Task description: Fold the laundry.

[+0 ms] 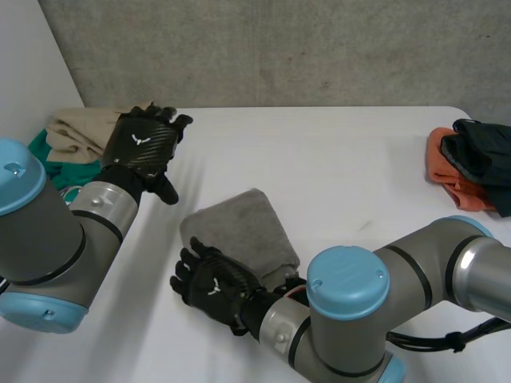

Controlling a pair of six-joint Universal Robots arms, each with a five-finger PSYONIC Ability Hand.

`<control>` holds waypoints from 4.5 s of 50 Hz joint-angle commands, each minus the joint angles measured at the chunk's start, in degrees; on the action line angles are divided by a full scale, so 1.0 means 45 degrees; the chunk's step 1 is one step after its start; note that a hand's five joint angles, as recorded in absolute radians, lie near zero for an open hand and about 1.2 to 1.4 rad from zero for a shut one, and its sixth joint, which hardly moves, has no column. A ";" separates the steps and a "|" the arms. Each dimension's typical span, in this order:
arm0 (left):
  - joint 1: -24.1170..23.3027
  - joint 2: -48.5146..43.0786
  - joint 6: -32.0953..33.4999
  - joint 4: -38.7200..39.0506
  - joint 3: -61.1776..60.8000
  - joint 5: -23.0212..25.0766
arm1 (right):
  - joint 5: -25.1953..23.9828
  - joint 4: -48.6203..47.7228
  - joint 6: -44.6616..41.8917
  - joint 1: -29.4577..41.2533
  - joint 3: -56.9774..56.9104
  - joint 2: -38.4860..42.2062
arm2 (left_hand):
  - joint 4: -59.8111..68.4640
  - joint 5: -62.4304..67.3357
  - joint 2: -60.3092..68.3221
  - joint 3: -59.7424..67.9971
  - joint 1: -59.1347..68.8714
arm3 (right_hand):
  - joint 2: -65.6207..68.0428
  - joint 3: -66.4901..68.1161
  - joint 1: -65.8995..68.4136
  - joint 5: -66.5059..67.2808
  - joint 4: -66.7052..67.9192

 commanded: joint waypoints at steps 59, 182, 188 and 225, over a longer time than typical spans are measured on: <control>-0.0003 -0.0841 -0.2541 -0.5064 0.4729 0.7530 | 0.2891 -0.0105 0.3253 -0.1281 0.2560 -0.2131 | -0.0137 -0.0366 -0.0151 -0.0236 -0.0070 | -0.0538 -0.0593 -0.0640 -0.0643 -0.0629; -0.0589 -0.0645 -0.3596 -0.5006 0.5863 0.8201 | -0.1640 0.0068 0.5736 -1.4424 -0.8844 0.4820 | -0.0062 -0.0292 -0.0076 -0.0161 0.0005 | 1.5018 1.4963 1.4915 1.4913 1.4926; -0.0589 -0.0744 -0.3576 -0.4987 0.5823 0.8220 | -0.1504 0.0263 0.3899 -1.4737 -0.8221 0.4882 | -0.0025 -0.0254 -0.0039 -0.0124 0.0042 | 1.5018 1.4963 1.4915 1.4913 1.4926; -0.0727 0.0095 -0.5076 -0.4305 0.9176 0.5495 | 0.3614 0.1947 0.5634 -1.3902 -0.8259 -0.3456 | 0.0125 -0.0105 0.0110 0.0026 0.0192 | -0.0538 -0.0593 -0.0640 -0.0643 -0.0629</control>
